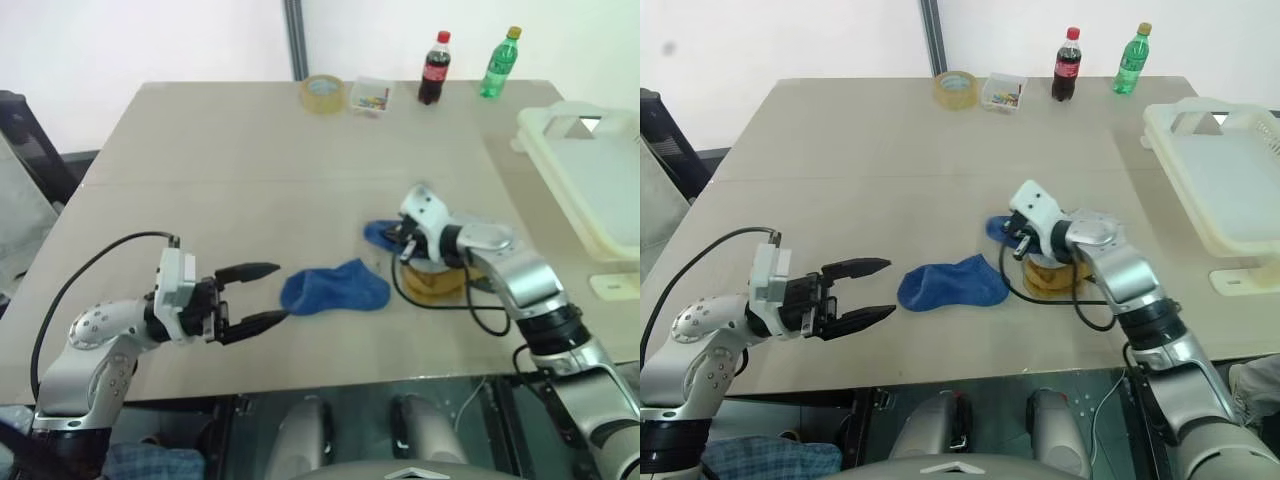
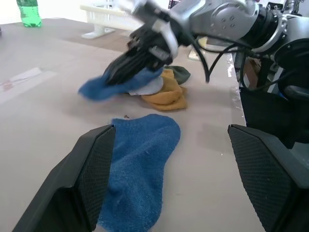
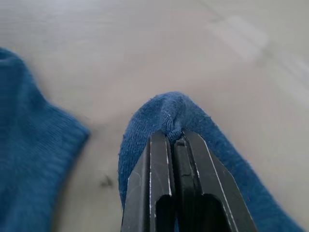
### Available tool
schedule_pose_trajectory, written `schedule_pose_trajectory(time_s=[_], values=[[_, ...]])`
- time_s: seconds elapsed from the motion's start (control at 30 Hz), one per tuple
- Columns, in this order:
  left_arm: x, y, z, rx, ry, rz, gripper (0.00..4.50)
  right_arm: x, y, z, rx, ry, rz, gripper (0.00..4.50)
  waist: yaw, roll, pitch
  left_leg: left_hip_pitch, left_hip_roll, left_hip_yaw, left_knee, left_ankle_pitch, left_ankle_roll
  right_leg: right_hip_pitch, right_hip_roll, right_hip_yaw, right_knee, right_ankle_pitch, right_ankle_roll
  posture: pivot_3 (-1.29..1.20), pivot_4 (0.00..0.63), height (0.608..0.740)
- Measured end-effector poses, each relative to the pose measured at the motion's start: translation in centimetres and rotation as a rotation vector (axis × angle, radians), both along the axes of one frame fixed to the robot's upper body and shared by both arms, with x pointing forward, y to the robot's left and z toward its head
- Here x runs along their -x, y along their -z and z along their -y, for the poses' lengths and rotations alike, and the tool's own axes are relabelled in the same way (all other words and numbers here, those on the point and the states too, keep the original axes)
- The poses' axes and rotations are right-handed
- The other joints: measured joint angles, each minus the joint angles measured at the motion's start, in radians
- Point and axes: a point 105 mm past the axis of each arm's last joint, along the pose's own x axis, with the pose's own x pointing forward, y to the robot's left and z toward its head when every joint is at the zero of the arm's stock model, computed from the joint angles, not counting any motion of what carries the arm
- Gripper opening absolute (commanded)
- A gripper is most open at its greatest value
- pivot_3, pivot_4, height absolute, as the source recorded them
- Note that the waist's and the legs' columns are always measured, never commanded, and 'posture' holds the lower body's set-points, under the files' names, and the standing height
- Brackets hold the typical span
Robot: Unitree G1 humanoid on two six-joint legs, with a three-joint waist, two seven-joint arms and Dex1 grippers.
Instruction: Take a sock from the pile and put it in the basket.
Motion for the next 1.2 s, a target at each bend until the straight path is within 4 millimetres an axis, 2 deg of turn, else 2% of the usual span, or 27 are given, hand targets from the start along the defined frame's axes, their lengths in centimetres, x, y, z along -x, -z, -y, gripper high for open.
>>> schedule_pose_trajectory(time_s=[0.2, 0.33, 0.47, 0.6, 0.63, 0.77, 1.0, 1.1, 1.2], values=[[0.5, 0.3, -0.6, -0.002, -0.042, -0.002, 3.99, -1.4, -0.1, -5.6, -0.058, -0.06, -0.021, 0.08, -0.005, 0.0, 0.0, 0.0, 0.001, 0.0, 0.0, 0.0, -0.001, -0.001, 0.0, -0.001, 0.002, 0.0, 0.0, 0.0, 0.15, 0.74], [0.8, 0.5, -1.0, -0.005, -0.063, -0.01, 3.99, -2.2, -1.3, -9.5, -0.105, -0.098, -0.004, 0.08, -0.011, 0.001, 0.001, 0.0, 0.001, 0.0, 0.0, 0.001, -0.002, -0.001, 0.0, -0.001, 0.004, 0.0, 0.0, 0.0, 0.15, 0.74], [1.0, 0.4, -1.3, -0.01, -0.081, -0.007, 3.99, -2.1, -1.6, -11.1, -0.104, -0.14, 0.0, 1.41, -0.011, 0.001, 0.001, 0.0, 0.001, -0.002, 0.0, 0.002, -0.004, -0.001, -0.001, -0.001, 0.004, 0.0, 0.0, 0.0, 0.15, 0.74], [1.1, 0.4, -1.3, -0.012, -0.091, -0.007, 3.99, -1.7, -1.0, -11.3, -0.099, -0.169, -0.021, 3.39, -0.018, 0.001, 0.001, 0.0, 0.001, -0.003, 0.0, 0.002, -0.004, -0.001, -0.001, -0.001, 0.004, 0.0, 0.0, 0.0, 0.15, 0.74], [1.1, 0.4, -1.4, -0.012, -0.092, -0.006, 3.99, -1.7, -1.0, -11.2, -0.1, -0.17, -0.019, 3.84, -0.02, 0.001, 0.001, 0.0, 0.001, -0.003, 0.0, 0.002, -0.004, -0.001, -0.001, -0.002, 0.004, 0.0, 0.0, 0.0, 0.15, 0.74], [0.3, 0.0, -1.8, 0.016, -0.153, 0.022, 3.99, -1.1, -1.4, -9.5, -0.118, -0.171, -0.003, 3.84, -0.019, 0.002, 0.001, 0.0, 0.001, -0.004, 0.0, 0.002, -0.004, -0.001, -0.002, -0.002, 0.005, 0.0, 0.0, 0.0, 0.15, 0.74], [-4.1, -0.5, -4.7, -0.037, -0.362, 0.114, 3.99, 0.3, -3.7, -4.4, -0.172, -0.098, 0.01, 3.84, -0.018, 0.001, 0.001, 0.001, -0.001, -0.005, 0.0, 0.002, -0.003, -0.001, -0.001, -0.003, 0.007, 0.0, 0.0, 0.0, 0.15, 0.74], [-5.7, -0.1, -5.5, -0.061, -0.409, 0.12, 3.99, -0.1, -3.1, -1.7, -0.157, 0.002, -0.013, 3.84, -0.018, 0.001, 0.001, 0.001, -0.001, -0.004, 0.0, 0.002, -0.003, -0.001, -0.001, -0.003, 0.007, 0.0, 0.001, 0.0, 0.15, 0.74], [-8.8, 0.0, -6.0, -0.061, -0.461, 0.114, 3.99, -0.8, -1.6, 1.1, -0.183, 0.134, -0.097, 3.84, -0.01, 0.0, 0.001, 0.001, -0.002, -0.001, 0.0, 0.002, -0.003, 0.0, -0.001, -0.004, 0.008, 0.001, 0.002, 0.0, 0.15, 0.74]])
